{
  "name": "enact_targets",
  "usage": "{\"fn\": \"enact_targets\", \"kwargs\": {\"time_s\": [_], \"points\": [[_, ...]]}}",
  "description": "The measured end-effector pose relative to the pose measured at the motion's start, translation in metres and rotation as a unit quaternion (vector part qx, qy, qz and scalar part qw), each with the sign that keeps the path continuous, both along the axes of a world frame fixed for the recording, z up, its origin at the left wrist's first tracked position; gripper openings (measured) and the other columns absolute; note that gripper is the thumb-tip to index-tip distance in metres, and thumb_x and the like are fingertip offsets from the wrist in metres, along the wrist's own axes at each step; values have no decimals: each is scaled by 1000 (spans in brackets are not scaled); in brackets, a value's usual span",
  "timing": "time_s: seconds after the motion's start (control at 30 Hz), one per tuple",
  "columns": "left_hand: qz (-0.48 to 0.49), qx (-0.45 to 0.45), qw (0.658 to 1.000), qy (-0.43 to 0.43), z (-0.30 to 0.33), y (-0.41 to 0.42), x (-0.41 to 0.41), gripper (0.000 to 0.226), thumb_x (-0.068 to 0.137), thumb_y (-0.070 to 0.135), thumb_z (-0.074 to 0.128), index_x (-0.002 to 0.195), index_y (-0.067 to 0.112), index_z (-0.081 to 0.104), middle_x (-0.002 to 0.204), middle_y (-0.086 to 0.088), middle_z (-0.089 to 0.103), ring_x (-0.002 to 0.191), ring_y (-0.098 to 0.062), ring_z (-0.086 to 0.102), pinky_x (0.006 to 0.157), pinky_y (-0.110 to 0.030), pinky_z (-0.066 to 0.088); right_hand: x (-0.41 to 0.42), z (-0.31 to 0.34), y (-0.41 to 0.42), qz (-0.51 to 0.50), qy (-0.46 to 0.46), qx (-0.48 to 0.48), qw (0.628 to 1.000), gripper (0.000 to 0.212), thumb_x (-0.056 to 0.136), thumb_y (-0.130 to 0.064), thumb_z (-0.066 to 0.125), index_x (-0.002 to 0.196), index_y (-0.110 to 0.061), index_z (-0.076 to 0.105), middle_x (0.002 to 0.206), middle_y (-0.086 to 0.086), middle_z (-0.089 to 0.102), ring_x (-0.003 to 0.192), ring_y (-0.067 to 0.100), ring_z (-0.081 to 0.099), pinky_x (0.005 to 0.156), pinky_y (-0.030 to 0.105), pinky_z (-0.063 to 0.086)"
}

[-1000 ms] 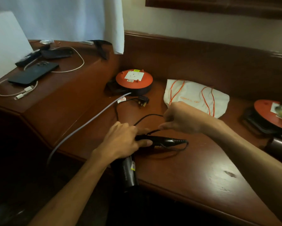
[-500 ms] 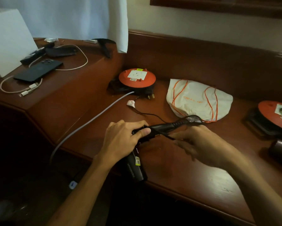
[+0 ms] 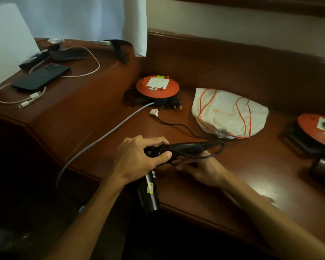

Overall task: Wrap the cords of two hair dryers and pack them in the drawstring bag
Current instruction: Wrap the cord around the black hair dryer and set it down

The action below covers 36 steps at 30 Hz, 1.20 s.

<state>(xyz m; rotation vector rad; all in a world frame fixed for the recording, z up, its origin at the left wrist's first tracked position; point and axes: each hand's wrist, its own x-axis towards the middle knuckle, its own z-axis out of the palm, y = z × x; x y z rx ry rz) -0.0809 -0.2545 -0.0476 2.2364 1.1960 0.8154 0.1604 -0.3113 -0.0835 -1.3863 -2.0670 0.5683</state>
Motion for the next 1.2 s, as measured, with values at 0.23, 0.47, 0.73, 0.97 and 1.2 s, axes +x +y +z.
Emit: {"fn": "enact_targets", "kwargs": {"time_s": [0.23,0.47,0.73,0.97,1.2], "points": [[-67,-5,992,103,2,5,-6,62,69,88,51,122,58,63,85,17,54,89,-9,50,76,-18,34,16,25,65,42,-166,-137,976,36,85,-34,72,68,-3,69,62,16,64,54,32,58,50,48,48],[-65,26,968,243,14,11,14,85,84,80,50,154,40,26,99,3,53,101,-21,51,84,-29,28,-2,89,76,62,-57,-206,975,39,102,-35,57,71,-12,63,63,10,48,53,22,39,50,32,34],[-125,-19,934,335,30,26,31,55,88,73,54,139,52,49,120,1,72,115,-30,63,81,-34,33,-23,101,50,108,-218,-181,953,21,96,-16,57,82,-12,73,69,9,66,56,17,55,60,46,47],[-47,-8,981,188,25,28,14,32,93,66,54,123,59,62,115,14,74,108,-18,66,76,-31,37,-6,120,5,16,-249,-77,965,21,102,-34,55,89,-24,68,71,-6,59,61,7,53,52,24,36],[-64,-119,991,-2,15,37,-7,44,73,73,61,114,56,69,113,26,72,110,-1,67,100,-42,51,-31,65,-12,16,-31,-35,999,29,102,-19,56,74,-26,57,62,-7,52,56,13,46,55,29,33]]}}
